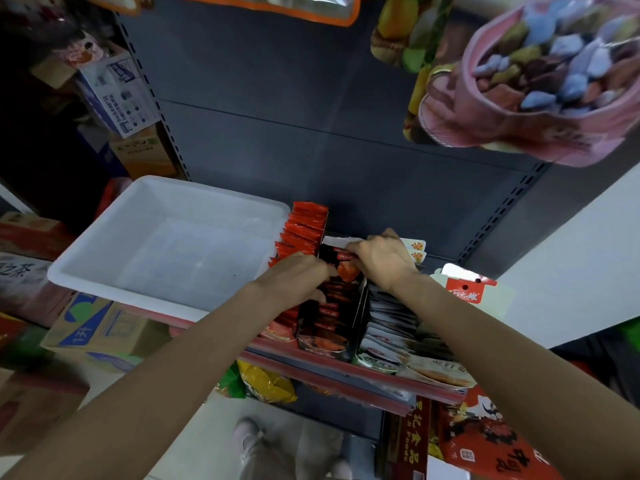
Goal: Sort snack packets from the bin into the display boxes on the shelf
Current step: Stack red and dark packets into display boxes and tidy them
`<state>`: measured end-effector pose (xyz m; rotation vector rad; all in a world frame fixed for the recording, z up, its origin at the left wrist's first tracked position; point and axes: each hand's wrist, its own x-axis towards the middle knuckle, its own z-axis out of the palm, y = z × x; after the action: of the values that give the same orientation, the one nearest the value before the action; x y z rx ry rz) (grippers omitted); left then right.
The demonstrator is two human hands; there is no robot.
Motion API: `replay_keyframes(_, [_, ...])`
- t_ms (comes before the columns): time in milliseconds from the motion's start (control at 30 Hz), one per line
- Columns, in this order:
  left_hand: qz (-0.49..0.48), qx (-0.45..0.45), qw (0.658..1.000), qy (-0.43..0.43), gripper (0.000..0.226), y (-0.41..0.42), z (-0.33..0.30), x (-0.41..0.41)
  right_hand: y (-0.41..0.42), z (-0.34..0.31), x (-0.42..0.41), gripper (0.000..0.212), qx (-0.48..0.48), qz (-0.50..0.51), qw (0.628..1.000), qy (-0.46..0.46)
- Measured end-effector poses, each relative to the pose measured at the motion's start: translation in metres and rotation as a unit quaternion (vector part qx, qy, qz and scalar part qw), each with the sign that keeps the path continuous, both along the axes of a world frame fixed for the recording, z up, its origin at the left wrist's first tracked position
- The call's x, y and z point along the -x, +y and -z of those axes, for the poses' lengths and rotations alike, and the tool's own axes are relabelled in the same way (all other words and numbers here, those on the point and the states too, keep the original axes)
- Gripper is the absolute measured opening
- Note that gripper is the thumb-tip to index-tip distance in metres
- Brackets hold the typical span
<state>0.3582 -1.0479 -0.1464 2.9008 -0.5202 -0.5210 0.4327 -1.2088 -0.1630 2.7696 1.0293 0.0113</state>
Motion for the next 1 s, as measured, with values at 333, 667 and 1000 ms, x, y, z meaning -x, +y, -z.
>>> replay_keyframes(333, [0.007, -0.017, 0.982, -0.19, 0.045, -0.005, 0.001, -0.001, -0.007, -0.005, 0.002, 0.034, 0.008, -0.041, 0.999, 0.035])
replay_keyframes(667, [0.038, -0.025, 0.986, -0.16, 0.044, -0.003, 0.017, 0.011, -0.017, -0.003, 0.003, 0.025, -0.108, -0.077, 0.989, 0.066])
replay_keyframes(1000, [0.018, -0.001, 0.99, -0.137, 0.031, -0.003, 0.018, 0.012, -0.011, 0.001, 0.003, 0.023, 0.011, -0.064, 0.998, 0.024])
